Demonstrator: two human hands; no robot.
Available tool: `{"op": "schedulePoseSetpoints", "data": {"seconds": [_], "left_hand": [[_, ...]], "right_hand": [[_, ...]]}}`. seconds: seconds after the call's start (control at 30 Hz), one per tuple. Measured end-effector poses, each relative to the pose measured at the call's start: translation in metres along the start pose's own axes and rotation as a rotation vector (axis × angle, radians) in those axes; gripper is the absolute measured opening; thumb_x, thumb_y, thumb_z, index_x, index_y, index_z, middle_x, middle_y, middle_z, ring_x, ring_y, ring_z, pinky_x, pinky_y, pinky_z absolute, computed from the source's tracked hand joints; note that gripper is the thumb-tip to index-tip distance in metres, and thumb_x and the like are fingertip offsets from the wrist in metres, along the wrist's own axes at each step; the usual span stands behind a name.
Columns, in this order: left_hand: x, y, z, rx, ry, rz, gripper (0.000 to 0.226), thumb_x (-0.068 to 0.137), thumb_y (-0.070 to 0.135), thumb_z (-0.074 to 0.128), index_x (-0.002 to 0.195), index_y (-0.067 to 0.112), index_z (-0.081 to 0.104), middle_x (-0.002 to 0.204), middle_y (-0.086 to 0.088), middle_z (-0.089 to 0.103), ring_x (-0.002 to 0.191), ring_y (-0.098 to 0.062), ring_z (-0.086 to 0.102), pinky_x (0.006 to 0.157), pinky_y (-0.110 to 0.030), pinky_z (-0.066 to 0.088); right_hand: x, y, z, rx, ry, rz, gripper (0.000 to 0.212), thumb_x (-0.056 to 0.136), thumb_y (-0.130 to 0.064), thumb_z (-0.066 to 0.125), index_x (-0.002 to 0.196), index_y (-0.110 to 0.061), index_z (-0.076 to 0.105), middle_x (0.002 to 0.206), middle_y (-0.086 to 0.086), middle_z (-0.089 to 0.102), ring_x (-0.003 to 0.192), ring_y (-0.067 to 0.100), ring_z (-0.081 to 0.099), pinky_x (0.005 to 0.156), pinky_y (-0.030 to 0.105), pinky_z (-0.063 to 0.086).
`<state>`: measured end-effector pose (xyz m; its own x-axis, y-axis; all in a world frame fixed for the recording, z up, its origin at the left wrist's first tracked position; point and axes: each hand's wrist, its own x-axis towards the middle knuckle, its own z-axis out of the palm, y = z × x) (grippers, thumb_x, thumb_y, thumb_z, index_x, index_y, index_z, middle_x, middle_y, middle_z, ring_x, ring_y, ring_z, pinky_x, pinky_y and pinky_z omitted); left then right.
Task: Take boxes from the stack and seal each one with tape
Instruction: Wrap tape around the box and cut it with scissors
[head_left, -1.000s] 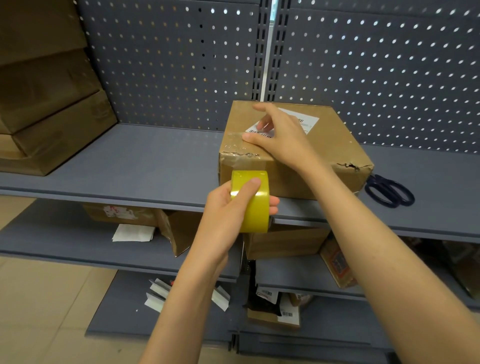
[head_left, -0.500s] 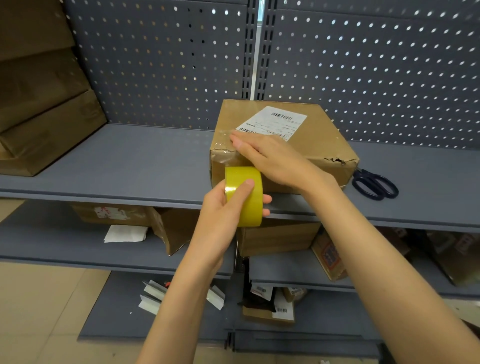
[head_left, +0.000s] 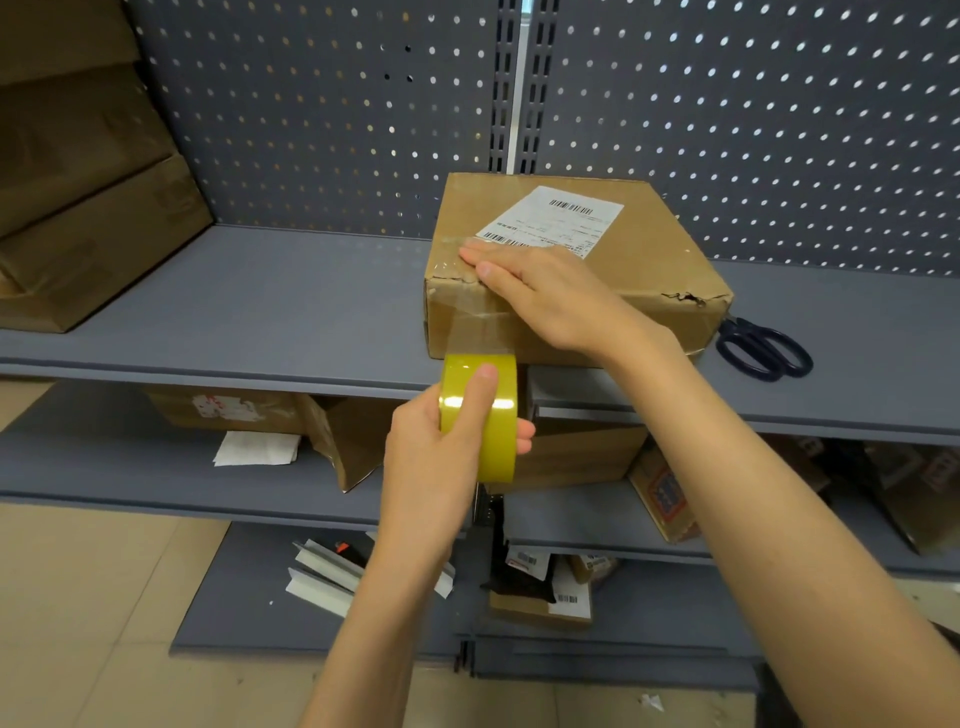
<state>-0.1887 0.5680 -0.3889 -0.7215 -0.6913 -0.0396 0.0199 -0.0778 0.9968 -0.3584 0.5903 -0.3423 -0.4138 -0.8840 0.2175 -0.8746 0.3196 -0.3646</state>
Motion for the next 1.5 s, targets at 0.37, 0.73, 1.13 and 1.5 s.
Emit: {"op": "schedulePoseSetpoints", "data": {"seconds": [0.37, 0.73, 1.13, 1.5], "left_hand": [[-0.001, 0.006, -0.001, -0.013, 0.049, 0.078, 0.038, 0.092, 0.028, 0.059, 0.123, 0.036, 0.039, 0.066, 0.005, 0.069, 0.054, -0.012, 0.069, 0.051, -0.022, 0.053], [-0.001, 0.009, 0.000, 0.019, 0.047, 0.099, 0.041, 0.092, 0.027, 0.058, 0.130, 0.031, 0.042, 0.071, -0.001, 0.069, 0.054, -0.010, 0.068, 0.050, -0.021, 0.053], [-0.004, 0.011, 0.000, 0.166, 0.085, 0.167, 0.042, 0.093, 0.026, 0.056, 0.134, 0.019, 0.047, 0.052, 0.007, 0.053, 0.041, 0.005, 0.055, 0.038, -0.007, 0.036], [0.018, 0.014, -0.011, -0.070, -0.027, -0.059, 0.023, 0.093, 0.021, 0.057, 0.115, 0.025, 0.055, 0.099, -0.002, 0.059, 0.056, -0.012, 0.065, 0.043, -0.025, 0.053]], "right_hand": [[0.000, -0.004, 0.002, 0.003, 0.000, 0.039, 0.042, 0.104, -0.032, 0.030, 0.144, -0.025, 0.041, 0.152, -0.011, 0.034, 0.141, 0.012, 0.028, 0.113, 0.035, 0.026], [-0.002, -0.006, 0.003, 0.012, 0.009, 0.051, 0.042, 0.104, -0.033, 0.030, 0.144, -0.024, 0.041, 0.152, -0.010, 0.034, 0.141, 0.011, 0.028, 0.113, 0.033, 0.026], [-0.003, -0.005, 0.004, 0.009, 0.014, 0.056, 0.042, 0.104, -0.033, 0.030, 0.144, -0.025, 0.040, 0.152, -0.011, 0.034, 0.141, 0.010, 0.028, 0.110, 0.029, 0.025], [-0.001, -0.005, 0.004, -0.018, 0.028, 0.055, 0.041, 0.104, -0.034, 0.029, 0.144, -0.028, 0.041, 0.151, -0.013, 0.035, 0.140, 0.011, 0.030, 0.109, 0.033, 0.030]]}}
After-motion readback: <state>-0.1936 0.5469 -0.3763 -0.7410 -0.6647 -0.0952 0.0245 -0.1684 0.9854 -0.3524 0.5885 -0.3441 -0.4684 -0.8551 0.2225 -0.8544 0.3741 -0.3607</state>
